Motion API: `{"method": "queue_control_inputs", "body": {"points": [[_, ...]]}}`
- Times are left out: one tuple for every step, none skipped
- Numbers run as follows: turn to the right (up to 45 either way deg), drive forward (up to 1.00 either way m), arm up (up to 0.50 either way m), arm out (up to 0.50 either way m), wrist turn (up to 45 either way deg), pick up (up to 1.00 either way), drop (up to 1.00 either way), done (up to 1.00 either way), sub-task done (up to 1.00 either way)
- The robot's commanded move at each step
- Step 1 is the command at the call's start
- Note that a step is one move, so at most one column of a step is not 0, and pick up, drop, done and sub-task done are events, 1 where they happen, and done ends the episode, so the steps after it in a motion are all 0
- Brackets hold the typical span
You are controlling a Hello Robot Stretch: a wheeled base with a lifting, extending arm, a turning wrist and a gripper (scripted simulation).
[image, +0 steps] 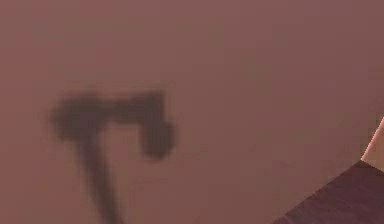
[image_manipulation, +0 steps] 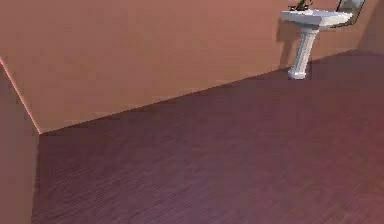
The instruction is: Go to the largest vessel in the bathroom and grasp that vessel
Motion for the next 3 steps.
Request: {"method": "queue_control_inputs", "body": {"points": [[-45.0,0.0,0.0,0.0,0.0,0.0,0.0,0.0,0.0],[-45.0,0.0,0.0,0.0,0.0,0.0,0.0,0.0,0.0],[-36.0,0.0,0.0,0.0,0.0,0.0,0.0,0.0,0.0]]}}
